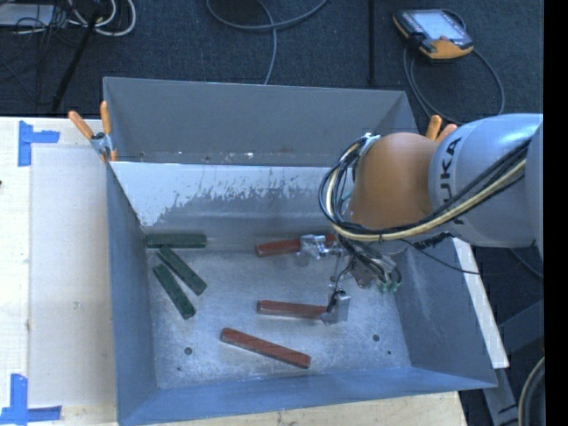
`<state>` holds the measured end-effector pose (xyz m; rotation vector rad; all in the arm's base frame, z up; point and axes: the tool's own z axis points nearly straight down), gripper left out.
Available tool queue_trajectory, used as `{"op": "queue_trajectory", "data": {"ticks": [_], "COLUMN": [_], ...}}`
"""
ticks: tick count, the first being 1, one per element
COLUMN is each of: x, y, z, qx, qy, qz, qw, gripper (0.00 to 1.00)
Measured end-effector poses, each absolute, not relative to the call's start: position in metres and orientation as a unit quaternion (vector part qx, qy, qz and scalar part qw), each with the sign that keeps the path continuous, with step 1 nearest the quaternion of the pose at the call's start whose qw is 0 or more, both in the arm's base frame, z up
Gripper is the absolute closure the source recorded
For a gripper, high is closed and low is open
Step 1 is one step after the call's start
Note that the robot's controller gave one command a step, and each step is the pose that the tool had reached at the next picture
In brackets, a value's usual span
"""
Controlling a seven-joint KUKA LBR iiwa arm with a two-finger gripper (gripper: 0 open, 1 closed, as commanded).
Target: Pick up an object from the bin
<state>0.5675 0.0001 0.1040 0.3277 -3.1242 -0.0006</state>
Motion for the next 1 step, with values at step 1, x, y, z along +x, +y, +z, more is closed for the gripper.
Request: {"op": "queue_trajectory", "data": {"ticks": [1], "x": [0.5536], "y": [0.0101], "z": [0.0804], "qx": [-0.028], "qy": [-1.0], "qz": [0.0], "qw": [0.001], "gripper": [0.0]}}
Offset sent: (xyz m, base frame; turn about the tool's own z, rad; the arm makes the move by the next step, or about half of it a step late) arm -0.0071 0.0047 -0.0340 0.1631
